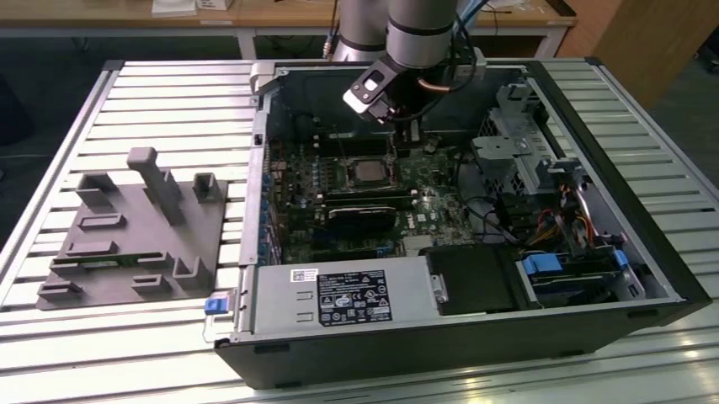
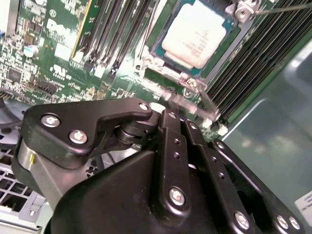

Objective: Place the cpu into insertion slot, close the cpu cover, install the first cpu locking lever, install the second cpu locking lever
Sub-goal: 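Close the cpu cover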

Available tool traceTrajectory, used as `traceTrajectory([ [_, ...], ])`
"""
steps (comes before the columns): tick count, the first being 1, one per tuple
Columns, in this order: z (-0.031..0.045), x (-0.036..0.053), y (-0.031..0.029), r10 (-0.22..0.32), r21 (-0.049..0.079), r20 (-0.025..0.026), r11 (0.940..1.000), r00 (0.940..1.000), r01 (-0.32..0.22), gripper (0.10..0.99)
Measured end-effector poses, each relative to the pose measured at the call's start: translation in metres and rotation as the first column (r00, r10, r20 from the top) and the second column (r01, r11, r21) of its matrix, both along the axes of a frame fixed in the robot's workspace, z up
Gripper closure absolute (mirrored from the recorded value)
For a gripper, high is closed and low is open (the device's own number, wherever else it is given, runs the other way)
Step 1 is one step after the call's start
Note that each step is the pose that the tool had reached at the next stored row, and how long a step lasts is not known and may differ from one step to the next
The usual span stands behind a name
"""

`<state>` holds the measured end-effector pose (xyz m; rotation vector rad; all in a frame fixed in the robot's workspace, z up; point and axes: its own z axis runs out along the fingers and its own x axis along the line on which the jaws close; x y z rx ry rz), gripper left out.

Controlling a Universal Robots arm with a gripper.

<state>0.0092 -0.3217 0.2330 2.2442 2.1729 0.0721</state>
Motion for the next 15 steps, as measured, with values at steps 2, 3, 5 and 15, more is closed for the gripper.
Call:
traceTrajectory([
  [2, 0.0, -0.0026, 0.0, 0.0, 0.0, 0.0, 1.0, 1.0, 0.0, 0.98],
  [3, 0.0001, -0.0037, 0.0, 0.0, 0.0, -0.0001, 1.0, 1.0, 0.0, 0.98],
  [5, 0.0001, -0.0041, 0.0, 0.0, 0.0, -0.0001, 1.0, 1.0, 0.0, 0.98],
  [15, -0.0012, -0.0041, 0.0, 0.0, 0.0, -0.0537, 1.0, 0.9986, 0.0, 0.98],
])
